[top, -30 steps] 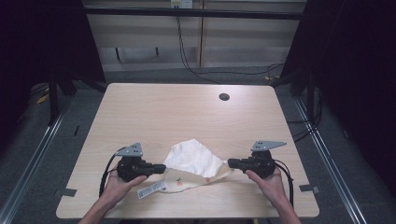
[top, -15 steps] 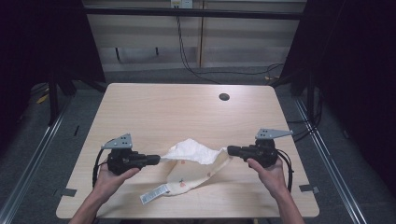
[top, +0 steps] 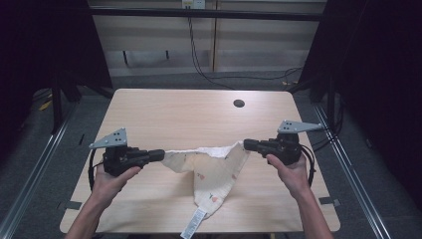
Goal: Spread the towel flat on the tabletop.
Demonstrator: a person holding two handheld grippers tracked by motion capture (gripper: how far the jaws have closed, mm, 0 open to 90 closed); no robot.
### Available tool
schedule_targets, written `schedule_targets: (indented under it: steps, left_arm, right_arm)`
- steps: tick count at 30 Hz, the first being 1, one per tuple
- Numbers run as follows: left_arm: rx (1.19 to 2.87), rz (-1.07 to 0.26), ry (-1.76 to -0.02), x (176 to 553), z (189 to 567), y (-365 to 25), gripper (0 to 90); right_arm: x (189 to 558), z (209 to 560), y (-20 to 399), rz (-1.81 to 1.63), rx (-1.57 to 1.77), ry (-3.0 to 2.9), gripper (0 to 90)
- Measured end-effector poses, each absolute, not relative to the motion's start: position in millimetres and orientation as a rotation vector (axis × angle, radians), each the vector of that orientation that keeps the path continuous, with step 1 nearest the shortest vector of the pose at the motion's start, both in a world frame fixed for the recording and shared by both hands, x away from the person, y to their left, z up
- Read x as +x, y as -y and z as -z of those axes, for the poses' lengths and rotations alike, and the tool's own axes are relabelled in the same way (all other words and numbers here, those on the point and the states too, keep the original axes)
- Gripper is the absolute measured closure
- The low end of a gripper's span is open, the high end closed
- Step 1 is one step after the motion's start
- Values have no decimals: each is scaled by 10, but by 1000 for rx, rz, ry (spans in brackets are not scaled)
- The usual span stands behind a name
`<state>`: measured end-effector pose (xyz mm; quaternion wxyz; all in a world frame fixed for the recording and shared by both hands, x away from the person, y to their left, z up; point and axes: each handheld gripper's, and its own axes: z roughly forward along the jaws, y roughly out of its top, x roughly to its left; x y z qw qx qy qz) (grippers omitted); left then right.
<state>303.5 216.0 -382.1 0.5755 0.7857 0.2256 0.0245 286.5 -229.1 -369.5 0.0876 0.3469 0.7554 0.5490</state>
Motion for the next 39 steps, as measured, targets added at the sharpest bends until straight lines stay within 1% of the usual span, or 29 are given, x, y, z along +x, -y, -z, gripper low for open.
schedule_targets:
  steps: [7, 15, 24, 28, 33, 36, 38, 39]
  left_arm:
    - [1821, -70, -538, 3055, 3745, -2176, 882]
    - [1778, -104, -523, 3036, 3536, -2230, 882]
    - [1764, -147, -504, 3003, 3345, -2273, 882]
    - [1749, -162, -462, 2886, 3208, -2286, 882]
    - [1760, -183, -454, 2812, 3143, -2339, 882]
    - [1747, -185, -454, 2759, 3095, -2387, 882]
    - [1728, -159, -454, 2730, 3048, -2418, 882]
    - [1739, -179, -450, 2678, 2996, -2425, 882]
  right_arm:
    - [2898, 3575, 2313, -1652, 1021, -2221, 883]
    - [2908, 3311, 2366, -1669, 990, -2179, 883]
    - [2886, 3149, 2352, -1670, 957, -2187, 883]
    - [2802, 3094, 2305, -1651, 911, -2218, 883]
    - [2746, 3056, 2319, -1660, 911, -2206, 884]
    - [2679, 3010, 2322, -1659, 899, -2203, 884]
    - [2605, 2955, 2312, -1688, 881, -2205, 884]
    - [2557, 2910, 2301, -1692, 860, -2200, 885]
